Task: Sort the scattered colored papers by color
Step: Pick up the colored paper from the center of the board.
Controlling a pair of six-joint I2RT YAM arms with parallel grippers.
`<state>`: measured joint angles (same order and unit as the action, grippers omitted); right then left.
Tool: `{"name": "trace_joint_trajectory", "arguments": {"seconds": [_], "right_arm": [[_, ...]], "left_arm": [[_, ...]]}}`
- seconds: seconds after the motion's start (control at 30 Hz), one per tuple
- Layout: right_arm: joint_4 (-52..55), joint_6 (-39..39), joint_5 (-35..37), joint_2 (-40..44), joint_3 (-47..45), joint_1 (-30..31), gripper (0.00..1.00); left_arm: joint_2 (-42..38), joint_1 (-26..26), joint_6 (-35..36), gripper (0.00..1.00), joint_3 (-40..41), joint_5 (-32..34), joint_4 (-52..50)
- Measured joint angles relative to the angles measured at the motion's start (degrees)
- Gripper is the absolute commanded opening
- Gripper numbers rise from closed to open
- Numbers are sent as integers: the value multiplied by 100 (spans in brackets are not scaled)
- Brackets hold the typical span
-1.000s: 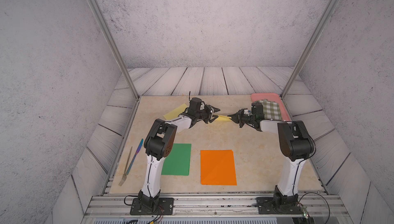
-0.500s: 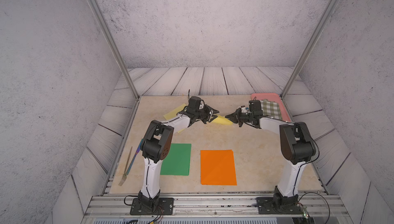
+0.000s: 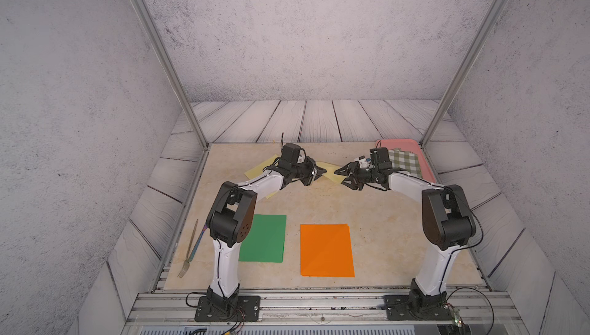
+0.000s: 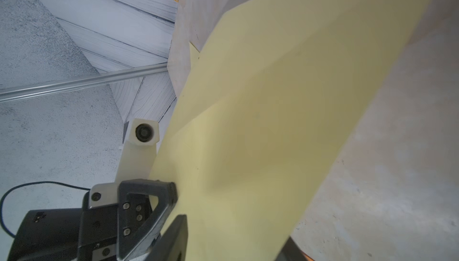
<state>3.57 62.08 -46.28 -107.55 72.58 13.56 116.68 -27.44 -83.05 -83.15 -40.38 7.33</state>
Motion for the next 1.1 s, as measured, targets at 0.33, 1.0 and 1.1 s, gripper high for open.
{"name": "trace_joint_trajectory", "arguments": {"seconds": [0.33, 1.0, 1.1], "right_arm": [[1497, -1314, 833, 813, 929, 4, 68], [4325, -3084, 2627, 3355, 2754, -98, 82], [4478, -3082, 2605, 3442, 2752, -98, 83]], "left_arm": [[-9, 0, 376, 0, -55, -249, -199], [-46, -1615, 2776, 0, -2450, -695, -2553], [94, -2100, 2629, 0, -2011, -728, -2138]]}}
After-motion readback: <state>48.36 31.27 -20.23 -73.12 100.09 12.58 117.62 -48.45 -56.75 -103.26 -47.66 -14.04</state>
